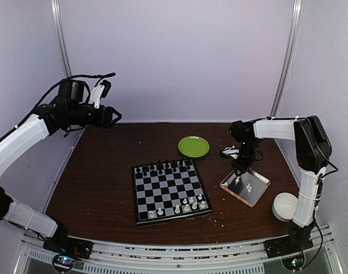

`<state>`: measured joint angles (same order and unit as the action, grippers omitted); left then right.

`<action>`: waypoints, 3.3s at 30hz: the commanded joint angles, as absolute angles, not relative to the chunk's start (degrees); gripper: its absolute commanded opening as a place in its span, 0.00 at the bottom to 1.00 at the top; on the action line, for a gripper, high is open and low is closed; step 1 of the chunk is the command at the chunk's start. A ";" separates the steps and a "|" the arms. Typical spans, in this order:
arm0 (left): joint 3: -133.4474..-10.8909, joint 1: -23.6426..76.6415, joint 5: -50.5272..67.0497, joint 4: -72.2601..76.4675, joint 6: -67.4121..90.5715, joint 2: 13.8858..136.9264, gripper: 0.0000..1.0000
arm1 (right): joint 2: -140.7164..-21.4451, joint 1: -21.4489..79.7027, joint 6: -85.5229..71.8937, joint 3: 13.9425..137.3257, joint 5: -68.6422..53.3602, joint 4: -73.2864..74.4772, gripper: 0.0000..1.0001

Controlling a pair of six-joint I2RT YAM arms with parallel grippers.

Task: Set up the chess pieces on the board
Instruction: Pick up the queen from the storage box, then pass from the right arm to the left

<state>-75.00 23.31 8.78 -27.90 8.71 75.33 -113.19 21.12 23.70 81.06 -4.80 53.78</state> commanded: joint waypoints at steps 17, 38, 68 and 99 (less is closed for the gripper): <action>-75.28 23.45 9.34 -25.05 9.99 75.97 0.57 | -116.72 20.48 26.32 83.63 1.21 58.85 0.12; -53.85 50.88 17.91 0.97 -23.08 70.49 0.55 | -90.90 21.17 29.95 76.47 -39.66 66.59 0.07; -78.93 69.87 11.90 -8.44 -50.04 100.15 0.45 | -94.83 35.15 45.21 79.47 -57.68 82.13 0.09; -82.51 73.16 4.79 -6.51 -52.04 105.23 0.27 | -94.50 35.26 41.76 78.04 -56.52 79.48 0.09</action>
